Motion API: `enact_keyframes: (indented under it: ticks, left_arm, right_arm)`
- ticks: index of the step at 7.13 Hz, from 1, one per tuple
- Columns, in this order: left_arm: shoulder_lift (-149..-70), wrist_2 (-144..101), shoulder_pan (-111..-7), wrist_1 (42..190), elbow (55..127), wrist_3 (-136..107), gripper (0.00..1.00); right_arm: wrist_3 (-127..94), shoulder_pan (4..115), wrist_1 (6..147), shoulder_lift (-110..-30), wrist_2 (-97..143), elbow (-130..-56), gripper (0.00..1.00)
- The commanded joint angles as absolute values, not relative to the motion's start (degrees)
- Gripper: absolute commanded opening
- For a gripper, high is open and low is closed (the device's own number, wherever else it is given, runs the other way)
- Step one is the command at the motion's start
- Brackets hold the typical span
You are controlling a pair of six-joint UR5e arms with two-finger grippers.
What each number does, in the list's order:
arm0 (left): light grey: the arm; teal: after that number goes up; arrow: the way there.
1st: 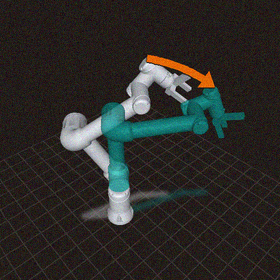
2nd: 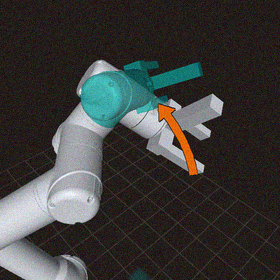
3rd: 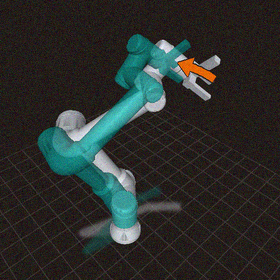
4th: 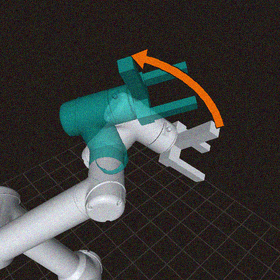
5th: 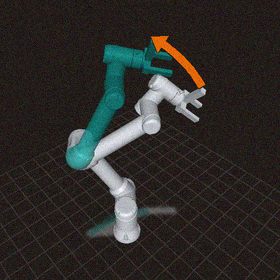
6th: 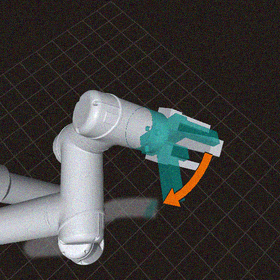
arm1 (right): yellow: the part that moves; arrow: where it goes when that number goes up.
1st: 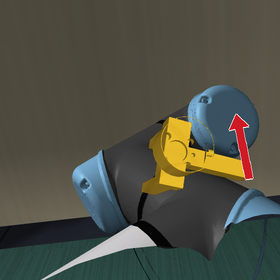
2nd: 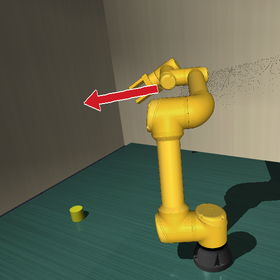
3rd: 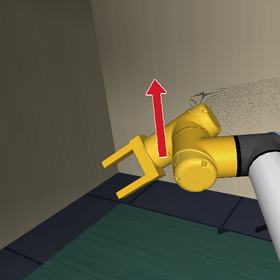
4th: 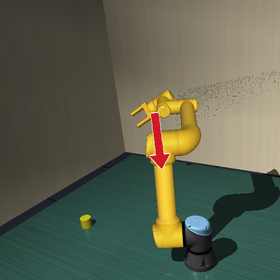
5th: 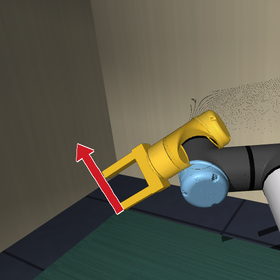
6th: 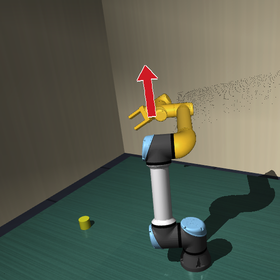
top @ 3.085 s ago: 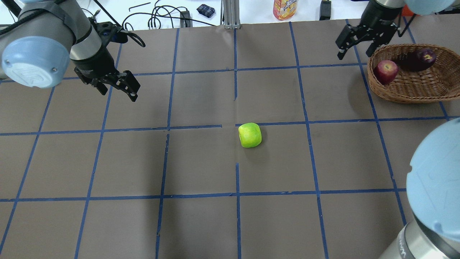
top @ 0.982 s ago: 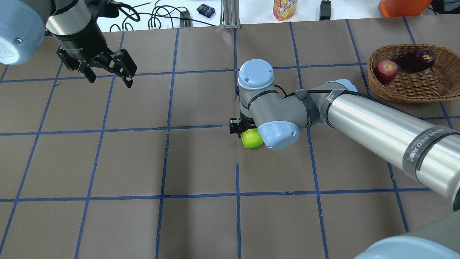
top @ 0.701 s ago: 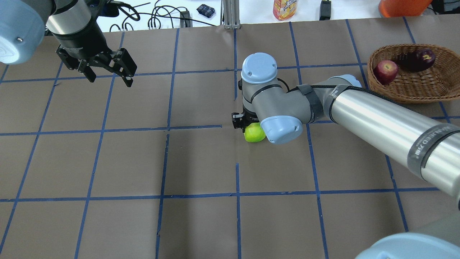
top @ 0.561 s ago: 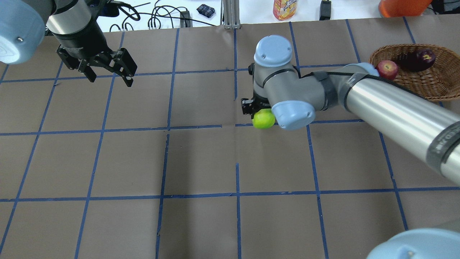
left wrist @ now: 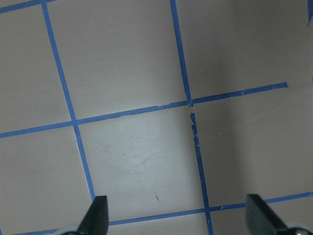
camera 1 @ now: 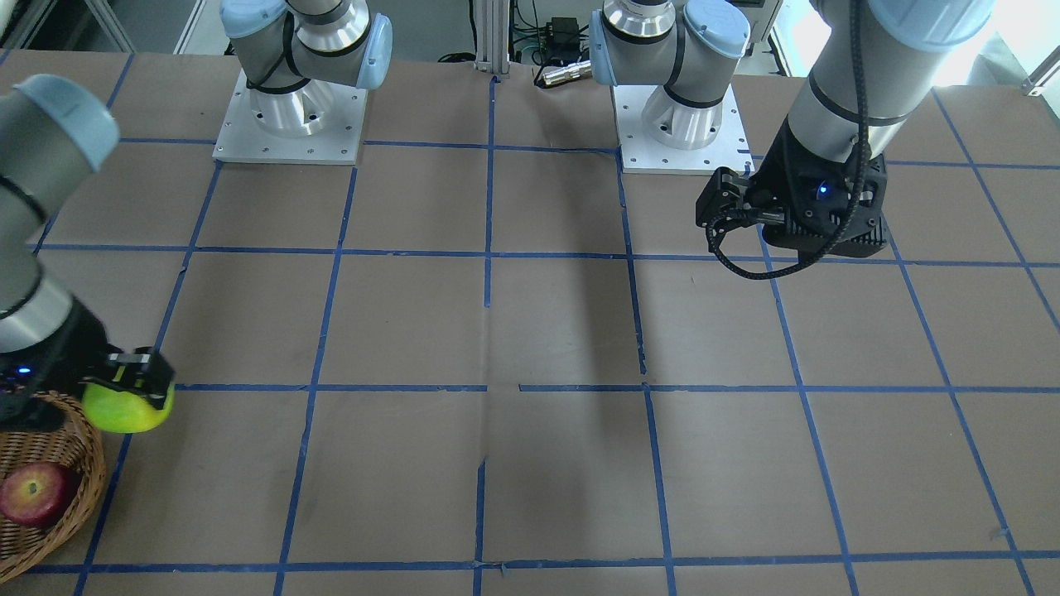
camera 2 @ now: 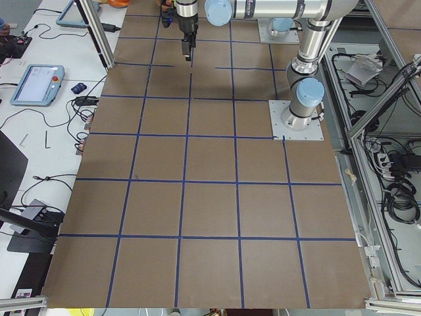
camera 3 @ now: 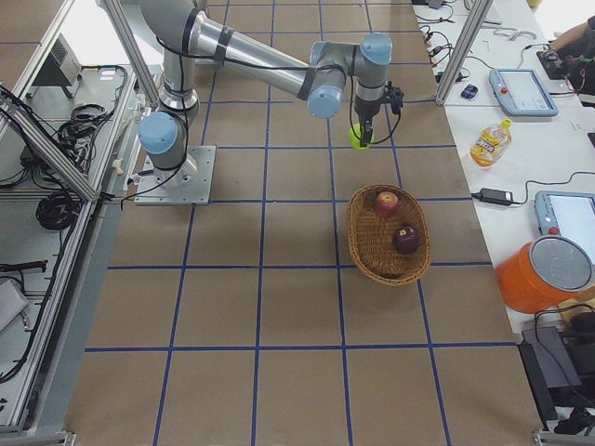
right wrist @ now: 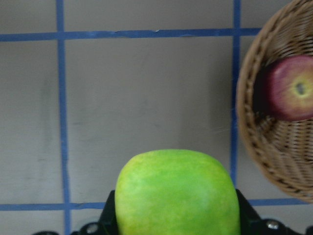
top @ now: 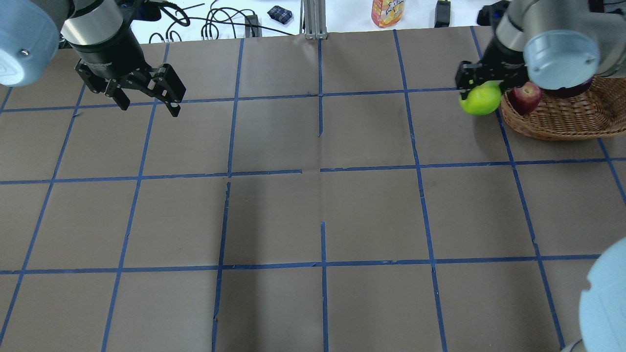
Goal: Put all apples into basket
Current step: 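Carry the green apple into the wicker basket and open the right gripper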
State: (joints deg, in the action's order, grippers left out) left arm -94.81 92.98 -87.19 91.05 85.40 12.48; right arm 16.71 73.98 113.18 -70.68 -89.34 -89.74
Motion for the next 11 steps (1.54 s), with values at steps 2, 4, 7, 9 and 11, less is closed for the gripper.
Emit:
enact_keyframes:
  ticks: [2, 4, 7, 9, 11]
  left_arm:
    - [-94.0, 92.8, -87.4, 91.4, 85.7, 12.4, 1.0]
    - [-93.3, 92.0, -87.5, 91.5, 85.7, 12.3, 1.0]
    - [-94.0, 91.8, -87.5, 91.7, 85.8, 9.5, 1.0]
    - [-94.0, 91.4, -87.5, 91.7, 85.8, 8.6, 1.0]
    - [-94.0, 91.4, -87.5, 91.7, 85.8, 8.6, 1.0]
  right_arm:
    - [40.8, 61.2, 122.4, -62.0, -89.1, -84.6, 0.05]
    - [43.6, 60.0, 125.5, -59.9, -89.0, -83.5, 0.32]
    - [43.9, 60.1, 120.4, -60.6, -87.7, -83.6, 1.0]
    - [43.7, 60.8, 112.0, -66.5, -87.7, -83.5, 1.0]
    - [42.7, 66.4, 97.2, -74.9, -87.7, -83.4, 1.0]
